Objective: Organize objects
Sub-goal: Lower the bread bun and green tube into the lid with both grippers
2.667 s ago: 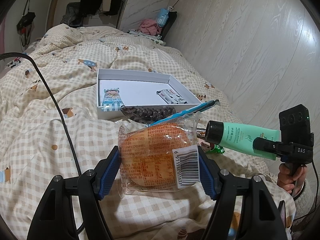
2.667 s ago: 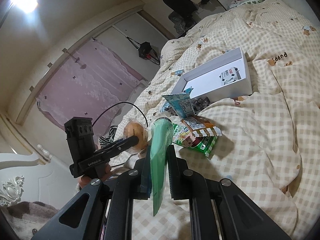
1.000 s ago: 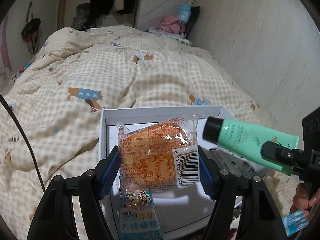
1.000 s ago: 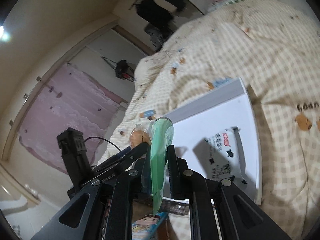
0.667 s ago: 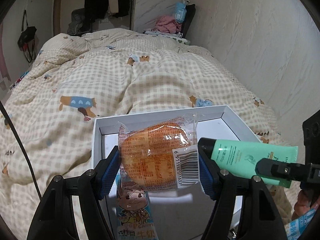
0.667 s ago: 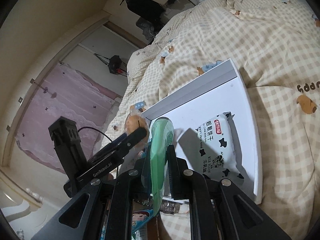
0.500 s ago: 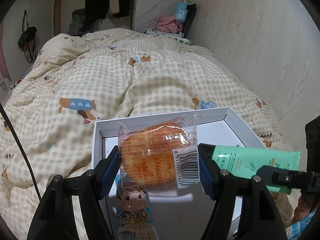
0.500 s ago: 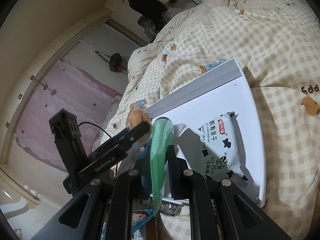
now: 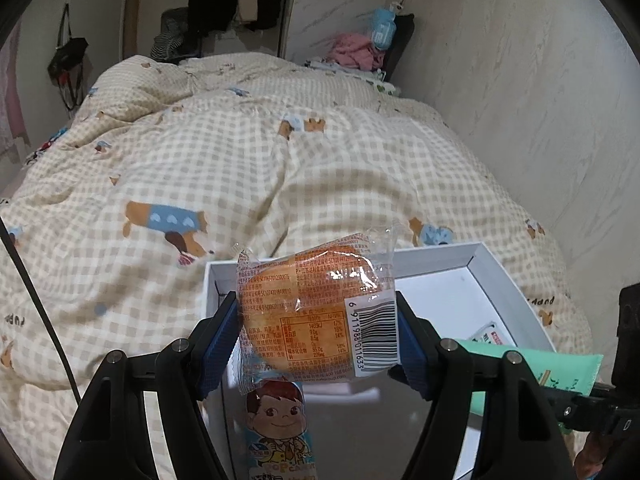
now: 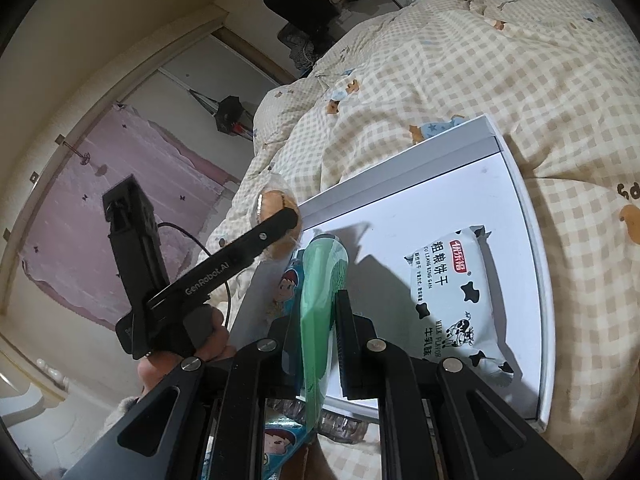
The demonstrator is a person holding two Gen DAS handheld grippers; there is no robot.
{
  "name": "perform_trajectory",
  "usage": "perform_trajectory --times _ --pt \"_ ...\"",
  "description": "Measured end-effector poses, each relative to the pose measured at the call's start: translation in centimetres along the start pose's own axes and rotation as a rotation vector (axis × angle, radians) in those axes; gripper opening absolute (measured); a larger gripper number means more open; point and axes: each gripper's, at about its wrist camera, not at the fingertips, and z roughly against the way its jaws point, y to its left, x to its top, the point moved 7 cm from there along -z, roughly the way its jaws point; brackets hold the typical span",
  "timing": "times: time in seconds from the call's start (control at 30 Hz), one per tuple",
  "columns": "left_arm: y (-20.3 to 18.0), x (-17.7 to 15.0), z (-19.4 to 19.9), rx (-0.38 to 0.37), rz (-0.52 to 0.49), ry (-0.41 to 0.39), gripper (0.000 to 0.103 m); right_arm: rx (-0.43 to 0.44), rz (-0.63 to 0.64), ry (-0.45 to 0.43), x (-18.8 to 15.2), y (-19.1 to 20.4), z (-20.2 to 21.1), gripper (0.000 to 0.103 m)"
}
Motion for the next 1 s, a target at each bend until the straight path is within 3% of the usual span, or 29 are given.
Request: perform_trajectory --times 0.27,0.5,0.77,1.0 --pt "-0.3 -0.4 0.8 0.012 -0.018 -0.01 0.075 -0.07 0.069 0.02 -0.1 0.1 -1.1 0.014" --pt "-0.8 -0.9 0.7 0.044 -0.049 0.031 0.075 -0.129 0.12 0.069 -0.4 0.2 -2.4 0.014" --pt "-2.4 -2.6 0.8 0.088 -0.127 0.059 0.075 -0.155 0.137 0.06 -0.4 0.2 -2.3 0.014" --pt "-3.0 -2.8 1.3 0.092 -0.16 0.047 0.075 -0.244 0.219 0.058 -0.4 0.7 -1.9 0.014"
